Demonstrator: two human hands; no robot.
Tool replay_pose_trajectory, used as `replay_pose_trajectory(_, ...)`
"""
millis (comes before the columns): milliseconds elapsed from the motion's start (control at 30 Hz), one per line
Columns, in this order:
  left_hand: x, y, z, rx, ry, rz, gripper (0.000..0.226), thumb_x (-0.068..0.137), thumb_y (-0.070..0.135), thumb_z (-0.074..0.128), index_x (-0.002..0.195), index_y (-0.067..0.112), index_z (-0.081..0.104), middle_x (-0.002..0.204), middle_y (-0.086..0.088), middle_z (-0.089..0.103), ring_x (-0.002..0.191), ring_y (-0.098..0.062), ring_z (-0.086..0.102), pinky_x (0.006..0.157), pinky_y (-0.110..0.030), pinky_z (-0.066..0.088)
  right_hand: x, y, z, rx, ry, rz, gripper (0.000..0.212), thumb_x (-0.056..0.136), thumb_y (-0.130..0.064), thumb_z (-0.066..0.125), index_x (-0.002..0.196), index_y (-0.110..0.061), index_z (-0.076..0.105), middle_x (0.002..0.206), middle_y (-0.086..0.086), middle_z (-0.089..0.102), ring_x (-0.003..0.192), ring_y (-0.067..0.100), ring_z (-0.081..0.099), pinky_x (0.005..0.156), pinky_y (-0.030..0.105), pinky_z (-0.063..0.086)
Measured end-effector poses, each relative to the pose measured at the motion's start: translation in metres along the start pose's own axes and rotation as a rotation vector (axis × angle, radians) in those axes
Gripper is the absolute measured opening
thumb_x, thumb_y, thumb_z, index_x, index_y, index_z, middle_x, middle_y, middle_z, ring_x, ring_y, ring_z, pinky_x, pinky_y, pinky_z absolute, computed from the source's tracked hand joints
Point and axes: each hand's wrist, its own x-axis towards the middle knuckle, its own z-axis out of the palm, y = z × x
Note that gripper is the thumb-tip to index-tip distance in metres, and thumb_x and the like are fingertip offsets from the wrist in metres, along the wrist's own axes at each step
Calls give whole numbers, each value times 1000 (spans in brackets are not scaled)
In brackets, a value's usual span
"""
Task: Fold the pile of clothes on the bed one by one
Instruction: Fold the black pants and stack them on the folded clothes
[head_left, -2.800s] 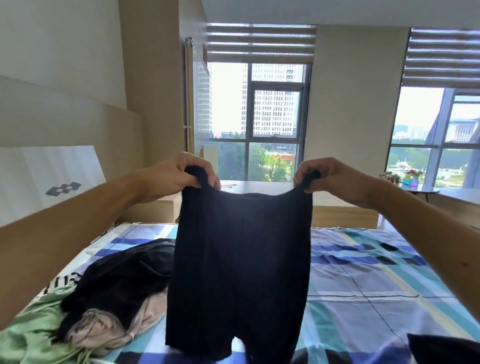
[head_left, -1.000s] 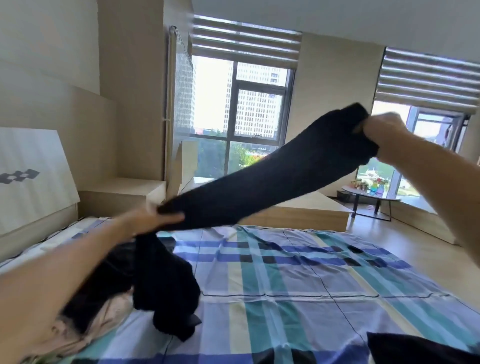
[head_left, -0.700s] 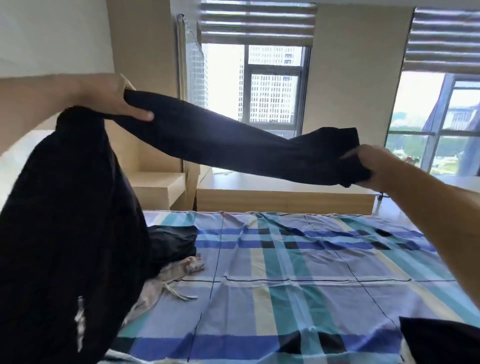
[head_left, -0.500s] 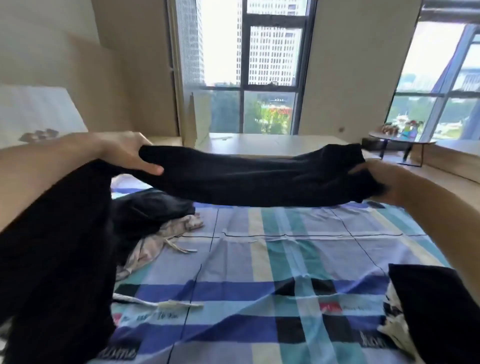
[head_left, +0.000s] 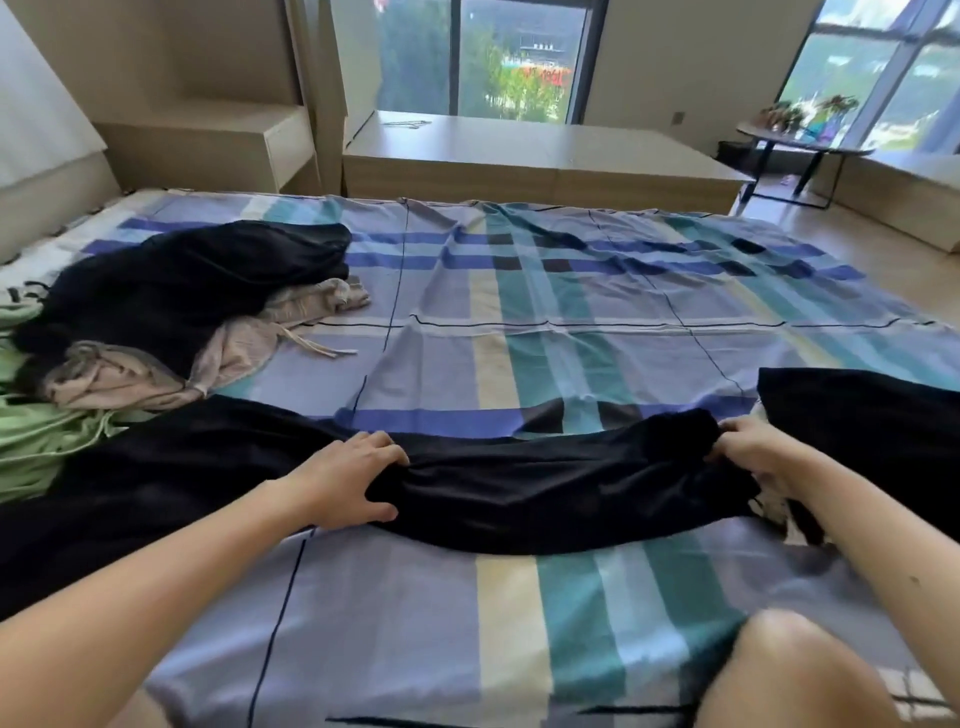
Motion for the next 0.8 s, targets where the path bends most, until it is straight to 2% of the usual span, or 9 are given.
replay_pose_trajectory(67,-2,-4,4,-7,6,8,67,82,54,68,142,32,45,137,10,44,128,-13,43,102,-34,42,3,-5,-11,-106,10,-25,15,81,-1,59,89,7,68,73,17,66,64,28,62,56,33,49)
replay_pose_trajectory(133,-5,-7,1,-39,28,14,67,84,54,67,143,31,45,137,10,44,128,-13,43,103,-33,42,3,-12,-15,-307,45,-39,31,75,-12,59,103,-2,68,92,18,70,81,32,66,70,37,54)
replay_pose_trajectory(200,-10,-10,-1,-121,33,6,65,87,53,67,143,30,45,138,11,43,129,-10,41,106,-32,40,-3,-21,-9,-560,103,-12,44,79,-15,60,123,-10,54,121,21,61,106,36,60,86,40,49)
replay_pose_trajectory(267,-16,-16,-2,-162,28,-7,63,88,52,67,143,29,46,139,10,43,130,-10,39,109,-32,39,-9,-32,8,-683,178,-78,58,80,-17,63,134,-15,40,134,21,51,122,38,52,96,45,46)
replay_pose_trajectory(400,-37,-45,-4,-113,82,-94,54,91,46,64,140,28,50,140,7,43,131,-15,39,108,-39,41,-24,-70,68,-480,156,-430,81,79,-25,75,148,-14,34,134,24,50,125,41,50,103,53,44)
replay_pose_trajectory(500,-60,-84,-12,-74,154,-274,52,93,37,65,141,27,49,140,4,43,133,-19,39,108,-44,40,-53,-112,119,-307,29,-629,71,81,-27,77,143,-18,44,130,15,54,123,34,54,104,48,43)
replay_pose_trajectory(600,-88,-133,-18,18,192,-526,63,87,30,69,144,25,42,142,-2,40,136,-26,37,107,-47,41,-78,-162,165,-179,-94,-823,50,83,-23,78,129,-17,59,119,5,59,113,22,60,97,35,45)
replay_pose_trajectory(700,-117,-175,-12,41,27,-795,77,80,40,76,145,22,39,142,-6,44,131,-30,46,102,-44,47,-99,-210,205,-109,-170,-955,31,87,-23,74,116,-19,66,109,-3,60,104,15,60,88,25,40)
replay_pose_trajectory(800,-131,-192,-2,12,-74,-852,61,79,45,79,131,23,56,127,-4,60,119,-28,58,97,-39,51,-112,-244,242,-135,-280,-1009,36,87,-33,74,119,-19,64,111,-5,60,102,13,57,89,27,42)
